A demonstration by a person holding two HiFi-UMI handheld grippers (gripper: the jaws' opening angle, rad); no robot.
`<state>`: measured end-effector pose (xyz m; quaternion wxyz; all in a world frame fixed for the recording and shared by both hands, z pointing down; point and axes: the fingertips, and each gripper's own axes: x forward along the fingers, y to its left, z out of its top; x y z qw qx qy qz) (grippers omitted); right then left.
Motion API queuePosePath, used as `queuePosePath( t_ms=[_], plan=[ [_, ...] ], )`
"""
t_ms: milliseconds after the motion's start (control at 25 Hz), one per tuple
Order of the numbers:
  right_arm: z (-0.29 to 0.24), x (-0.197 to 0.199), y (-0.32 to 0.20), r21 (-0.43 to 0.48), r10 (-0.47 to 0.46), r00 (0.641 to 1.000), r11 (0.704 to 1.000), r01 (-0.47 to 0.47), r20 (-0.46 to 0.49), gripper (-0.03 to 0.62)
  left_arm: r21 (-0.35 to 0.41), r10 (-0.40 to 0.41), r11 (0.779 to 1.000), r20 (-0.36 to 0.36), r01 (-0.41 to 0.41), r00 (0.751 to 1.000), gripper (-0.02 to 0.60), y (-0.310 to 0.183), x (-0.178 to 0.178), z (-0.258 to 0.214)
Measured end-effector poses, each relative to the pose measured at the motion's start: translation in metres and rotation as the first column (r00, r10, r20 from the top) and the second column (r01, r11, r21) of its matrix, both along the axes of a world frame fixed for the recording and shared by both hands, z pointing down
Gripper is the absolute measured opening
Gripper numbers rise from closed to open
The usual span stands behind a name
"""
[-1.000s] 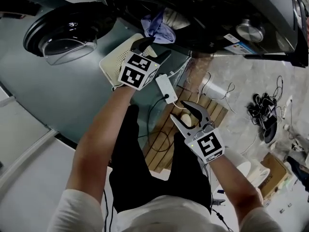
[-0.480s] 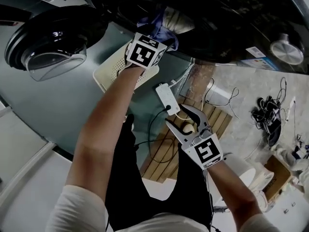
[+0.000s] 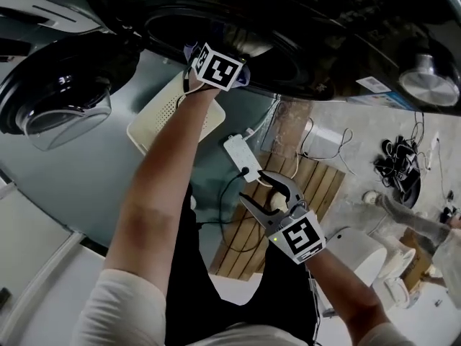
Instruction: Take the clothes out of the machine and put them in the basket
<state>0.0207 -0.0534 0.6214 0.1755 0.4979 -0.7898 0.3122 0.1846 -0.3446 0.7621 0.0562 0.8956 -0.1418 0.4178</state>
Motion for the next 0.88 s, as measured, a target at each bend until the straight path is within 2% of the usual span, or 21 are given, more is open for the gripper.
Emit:
queuePosePath(
  t_ms=[120,440,480,560,600,680,880],
  plan=[
    [0.003,0.003,0.001,-0.009,0.003,1.000,1.000,-0.003,0.008,0.224,0.005,-0.002,1.000,0.071,0.002,0.997,0.411,-0.003,-0.001,0.020],
    [0.002,0.008,0.000,-0.013,0.002,1.000,1.000,-0.001,0.030,0.224,-0.047,-0.020,0.998,0.199,0.030,0.980,0.404,-0.008,0.000,0.047],
    [0.002,0.009,-0.001,-0.006,0.001,1.000,1.000,-0.001,0.030,0.224,-0.035,-0.023,0.999,0.209,0.031,0.978,0.367,-0.010,-0.001,0.046],
    [0.001,0.011,-0.003,0.005,0.003,1.000,1.000,-0.003,0.030,0.224,0.009,-0.017,1.000,0.234,0.015,0.972,0.175,-0.011,-0.006,0.045],
    [0.001,0.012,-0.003,0.007,0.006,0.999,1.000,-0.006,0.031,0.224,0.028,-0.008,1.000,0.246,0.001,0.969,0.143,-0.010,-0.009,0.045],
    [0.000,0.014,-0.005,0.006,0.012,0.999,1.000,-0.012,0.032,0.224,0.040,-0.003,0.999,0.252,-0.008,0.968,0.107,-0.009,-0.012,0.043],
    [-0.011,0.020,-0.011,-0.014,0.037,0.998,0.999,-0.037,0.043,0.224,0.059,-0.028,0.998,0.209,0.016,0.978,0.086,-0.008,-0.014,0.020]
  ],
)
